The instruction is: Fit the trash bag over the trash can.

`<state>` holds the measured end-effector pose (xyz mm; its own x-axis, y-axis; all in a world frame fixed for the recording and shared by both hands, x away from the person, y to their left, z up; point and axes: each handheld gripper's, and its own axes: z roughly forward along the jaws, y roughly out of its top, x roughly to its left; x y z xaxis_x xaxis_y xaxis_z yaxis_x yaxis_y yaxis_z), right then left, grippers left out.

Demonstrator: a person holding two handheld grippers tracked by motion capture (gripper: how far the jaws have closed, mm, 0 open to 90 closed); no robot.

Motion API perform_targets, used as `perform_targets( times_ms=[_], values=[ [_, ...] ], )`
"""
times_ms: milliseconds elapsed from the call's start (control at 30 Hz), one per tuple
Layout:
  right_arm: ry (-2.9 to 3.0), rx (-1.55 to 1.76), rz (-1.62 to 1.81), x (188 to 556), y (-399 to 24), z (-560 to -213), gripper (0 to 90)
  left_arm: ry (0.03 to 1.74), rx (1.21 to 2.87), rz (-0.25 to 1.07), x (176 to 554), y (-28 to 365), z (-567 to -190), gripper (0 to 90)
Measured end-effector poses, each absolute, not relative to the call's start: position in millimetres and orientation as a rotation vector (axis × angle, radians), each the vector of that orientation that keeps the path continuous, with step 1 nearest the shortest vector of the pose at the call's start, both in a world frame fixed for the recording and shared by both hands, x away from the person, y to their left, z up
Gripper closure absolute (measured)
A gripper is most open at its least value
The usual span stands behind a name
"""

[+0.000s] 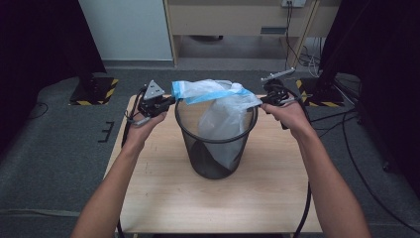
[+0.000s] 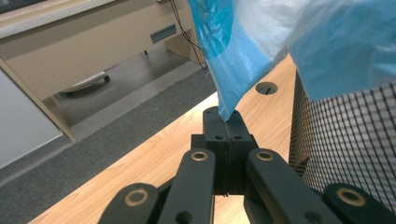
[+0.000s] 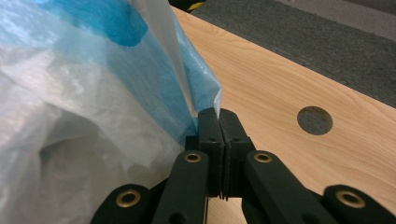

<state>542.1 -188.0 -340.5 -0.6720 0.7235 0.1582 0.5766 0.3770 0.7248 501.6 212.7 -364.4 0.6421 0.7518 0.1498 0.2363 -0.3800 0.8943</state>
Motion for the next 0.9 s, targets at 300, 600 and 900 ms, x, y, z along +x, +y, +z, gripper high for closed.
perform_targets(
  times_ms=[300, 600, 900],
  values=[
    [2.457, 1.152, 1.209, 545, -178, -340, 89.7, 0.791, 1.886, 0.714, 491, 225, -360, 90.0],
    [2.47, 1.161, 1.192, 548, -177, -346, 90.0, 0.787, 1.901, 0.707, 485, 225, -367, 90.0],
    [2.47, 1.167, 1.189, 546, -180, -347, 88.8, 0.799, 1.905, 0.696, 486, 222, -372, 90.0]
  ],
)
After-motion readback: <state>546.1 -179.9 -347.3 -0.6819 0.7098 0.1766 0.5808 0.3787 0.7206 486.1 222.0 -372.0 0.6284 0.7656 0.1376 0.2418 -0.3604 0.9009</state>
